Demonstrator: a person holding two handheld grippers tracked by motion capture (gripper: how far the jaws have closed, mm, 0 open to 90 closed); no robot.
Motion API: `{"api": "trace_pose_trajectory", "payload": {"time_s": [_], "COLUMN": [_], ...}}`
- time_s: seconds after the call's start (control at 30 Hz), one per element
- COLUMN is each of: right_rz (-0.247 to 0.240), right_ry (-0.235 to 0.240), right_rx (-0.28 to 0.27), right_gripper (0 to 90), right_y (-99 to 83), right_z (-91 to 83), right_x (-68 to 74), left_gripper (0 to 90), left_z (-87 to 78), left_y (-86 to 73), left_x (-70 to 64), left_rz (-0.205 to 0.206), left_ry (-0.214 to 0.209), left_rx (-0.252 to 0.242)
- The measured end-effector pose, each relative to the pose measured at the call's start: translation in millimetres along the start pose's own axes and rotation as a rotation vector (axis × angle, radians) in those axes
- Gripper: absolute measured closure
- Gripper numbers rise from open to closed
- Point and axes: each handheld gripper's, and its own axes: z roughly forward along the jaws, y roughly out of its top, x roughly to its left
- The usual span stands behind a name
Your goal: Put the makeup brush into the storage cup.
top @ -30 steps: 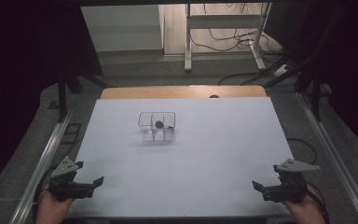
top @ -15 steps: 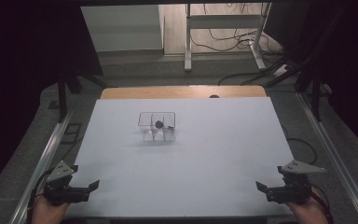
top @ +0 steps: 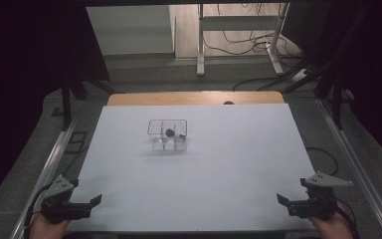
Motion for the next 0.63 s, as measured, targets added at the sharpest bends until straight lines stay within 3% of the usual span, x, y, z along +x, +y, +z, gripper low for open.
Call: {"api": "trace_pose_trajectory", "payload": {"time_s": [0.63], "right_rz": [0.031], "right_ry": [-0.006], "right_rx": [-0.001], "right_gripper": [0.0], "right_y": [-5.4], "right_z": [-2.9], "right_x": [-5.4], "left_gripper": [0.5], "left_z": [-3.4], "left_y": [-9.1], "left_x": [6.2], "left_rz": [-0.029], "left_ry": [0.008], "left_rx": [0.002]}}
